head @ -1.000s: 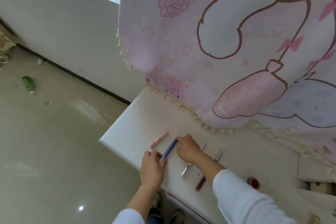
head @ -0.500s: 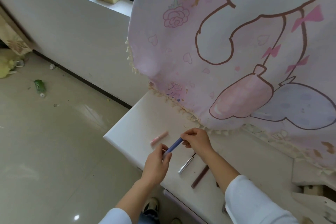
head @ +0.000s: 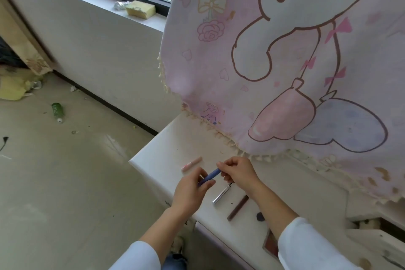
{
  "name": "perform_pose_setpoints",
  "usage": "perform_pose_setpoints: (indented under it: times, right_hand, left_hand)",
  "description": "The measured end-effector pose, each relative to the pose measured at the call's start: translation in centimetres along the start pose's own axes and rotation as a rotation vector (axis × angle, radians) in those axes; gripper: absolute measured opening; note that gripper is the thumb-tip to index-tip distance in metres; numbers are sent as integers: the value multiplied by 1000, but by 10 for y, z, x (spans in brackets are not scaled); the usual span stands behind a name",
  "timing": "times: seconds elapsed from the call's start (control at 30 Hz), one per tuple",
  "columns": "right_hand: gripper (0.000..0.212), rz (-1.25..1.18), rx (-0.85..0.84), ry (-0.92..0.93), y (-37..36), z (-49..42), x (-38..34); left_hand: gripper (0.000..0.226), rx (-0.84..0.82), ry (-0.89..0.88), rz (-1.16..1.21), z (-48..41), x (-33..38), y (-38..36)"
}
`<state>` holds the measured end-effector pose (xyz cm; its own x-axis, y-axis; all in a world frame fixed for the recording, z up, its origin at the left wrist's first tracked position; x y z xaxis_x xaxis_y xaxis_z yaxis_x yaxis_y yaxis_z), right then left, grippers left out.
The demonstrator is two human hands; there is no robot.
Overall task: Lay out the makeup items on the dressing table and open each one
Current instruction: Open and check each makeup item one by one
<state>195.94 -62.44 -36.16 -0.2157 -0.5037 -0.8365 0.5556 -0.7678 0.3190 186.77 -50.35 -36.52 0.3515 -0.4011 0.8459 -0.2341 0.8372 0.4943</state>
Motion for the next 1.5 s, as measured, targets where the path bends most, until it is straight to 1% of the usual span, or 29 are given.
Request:
perform_pose_setpoints:
  times: [0.17, 0.27, 0.33, 0.43, 0.47, 0.53, 0.63, 0.7, 0.77, 0.83, 0.87, 0.9, 0.97, 1.03, 1.1, 1.13, 1.17, 1.23, 1.27, 1.33, 1.43, 1.5]
  right_hand:
    - [2, -3, 0, 14, -1, -8, -5]
    - [9, 0, -18, 5, -6, -18, -14]
    - [3, 25, 2, -31, -10, -27, -20]
    - [26, 148, 66, -100, -17, -40, -26]
    - [28, 191, 80, -110, -19, -46, -27]
    - [21, 194, 67, -114, -25, -54, -31]
    - [4, 86, 17, -89, -34, -62, -38]
    - [10, 21, -8, -87, -38, -65, -40]
    - [4, 42, -23, -126, -43, -67, -36]
    - [23, 117, 9, -163, -44, -69, -31]
    - [29, 138, 42, -164, -42, -70, -29]
    - [30, 138, 68, -157, -40, -71, -30]
    - [21, 91, 63, -140, -39, -73, -28]
    - [9, -1, 22, -130, -39, -74, -27]
    - [9, -73, -3, -131, -38, -76, -26]
    - [5, -57, -10, -139, -37, -77, -25]
    - [6, -27, -9, -149, -36, -77, -25]
    - [26, 74, 30, -166, -30, -78, -22]
    - [28, 98, 48, -164, -27, -79, -21]
    - [22, 79, 57, -148, -21, -81, -20]
    - [4, -64, 26, -129, -18, -83, -20]
    - [3, -131, -7, -143, -18, -84, -18]
  left_hand:
    - [22, -50, -55, -13, -17, -3, 7]
    - [20, -64, -53, -36, -33, -7, 16]
    - [19, -81, -64, -56, -45, -9, 22]
    - [20, -101, -86, -71, -63, -13, 32]
    - [20, -109, -92, -74, -69, -15, 35]
    - [20, -128, -107, -90, -79, -17, 41]
    - [21, -168, -117, -94, -92, -23, 48]
    - [21, -190, -119, -85, -97, -25, 51]
    - [21, -206, -130, -87, -101, -26, 51]
    - [20, -220, -137, -92, -103, -26, 50]
    - [20, -229, -136, -92, -104, -27, 50]
    - [20, -238, -133, -92, -104, -27, 49]
    - [21, -250, -131, -99, -106, -28, 47]
    - [21, -246, -128, -106, -106, -28, 46]
    - [21, -238, -125, -109, -107, -27, 45]
    - [22, -235, -126, -111, -108, -26, 45]
    - [22, -235, -125, -114, -108, -25, 44]
    - [23, -234, -122, -115, -109, -23, 42]
    - [23, -233, -120, -116, -109, -22, 41]
    - [24, -226, -118, -124, -110, -20, 40]
    - [23, -209, -118, -135, -112, -18, 39]
    - [23, -200, -120, -144, -112, -16, 37]
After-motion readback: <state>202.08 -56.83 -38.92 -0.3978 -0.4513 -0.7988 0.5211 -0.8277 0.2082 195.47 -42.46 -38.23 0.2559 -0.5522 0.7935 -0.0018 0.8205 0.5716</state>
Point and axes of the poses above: each hand's wrist, its own z-axis away from the middle knuckle, its own y-axis out of the back of the hand, x = y × z, the point moved 9 cm from there along -z, towards the middle knuckle, and after that the axes turned 6 degrees about z, right-handed, at the moved point
